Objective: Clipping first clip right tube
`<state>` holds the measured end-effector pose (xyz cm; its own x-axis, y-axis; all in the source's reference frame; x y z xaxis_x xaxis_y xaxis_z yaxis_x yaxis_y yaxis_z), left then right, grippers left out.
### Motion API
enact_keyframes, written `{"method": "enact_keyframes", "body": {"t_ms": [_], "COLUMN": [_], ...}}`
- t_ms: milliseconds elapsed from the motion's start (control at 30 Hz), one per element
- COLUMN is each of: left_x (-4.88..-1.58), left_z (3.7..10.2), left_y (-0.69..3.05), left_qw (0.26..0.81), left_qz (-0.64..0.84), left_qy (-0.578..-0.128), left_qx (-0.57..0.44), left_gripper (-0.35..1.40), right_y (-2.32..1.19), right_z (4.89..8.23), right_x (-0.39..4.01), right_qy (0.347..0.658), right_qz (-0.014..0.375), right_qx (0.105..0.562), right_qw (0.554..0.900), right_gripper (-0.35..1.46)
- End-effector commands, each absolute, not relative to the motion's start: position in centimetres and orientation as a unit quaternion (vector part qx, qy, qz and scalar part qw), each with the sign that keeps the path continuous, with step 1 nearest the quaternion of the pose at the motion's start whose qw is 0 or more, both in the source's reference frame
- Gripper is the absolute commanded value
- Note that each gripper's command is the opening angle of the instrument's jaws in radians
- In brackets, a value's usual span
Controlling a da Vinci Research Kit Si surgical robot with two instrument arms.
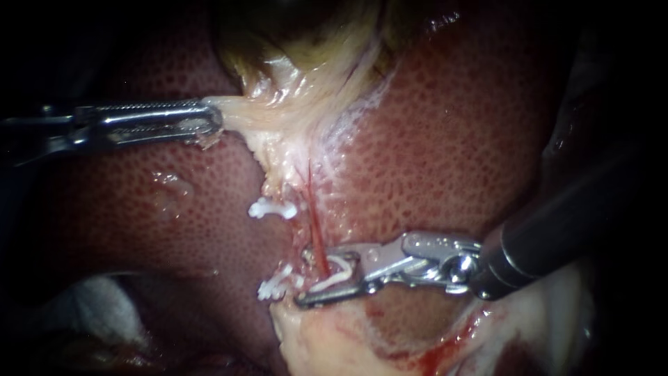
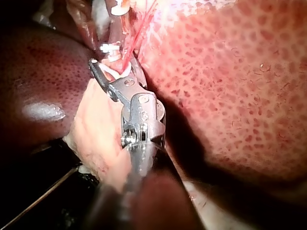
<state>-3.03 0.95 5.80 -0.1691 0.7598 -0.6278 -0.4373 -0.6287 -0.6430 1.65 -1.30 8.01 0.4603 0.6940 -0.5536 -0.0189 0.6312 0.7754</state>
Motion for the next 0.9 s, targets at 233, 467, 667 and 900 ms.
{"method": "enact_keyframes", "body": {"t_ms": [233, 467, 667, 900], "left_x": [-3.03, -3.03, -3.02, -2.98], "left_z": [5.81, 5.81, 5.81, 5.8], "left_y": [0.94, 0.94, 0.94, 0.96], "left_qw": [0.401, 0.4, 0.4, 0.4], "left_qz": [0.748, 0.748, 0.748, 0.748], "left_qy": [-0.159, -0.159, -0.159, -0.161], "left_qx": [-0.505, -0.505, -0.505, -0.505], "left_gripper": [-0.35, -0.35, -0.35, -0.35], "right_y": [-1.29, -1.24, -1.21, -1.22], "right_z": [8.01, 8.06, 8.09, 8.08], "right_x": [1.66, 1.62, 1.54, 1.52], "right_qy": [0.46, 0.454, 0.451, 0.441], "right_qz": [0.24, 0.253, 0.258, 0.274], "right_qx": [0.372, 0.381, 0.386, 0.394], "right_qw": [0.769, 0.765, 0.762, 0.758], "right_gripper": [0.4, 0.22, -0.19, -0.35]}}
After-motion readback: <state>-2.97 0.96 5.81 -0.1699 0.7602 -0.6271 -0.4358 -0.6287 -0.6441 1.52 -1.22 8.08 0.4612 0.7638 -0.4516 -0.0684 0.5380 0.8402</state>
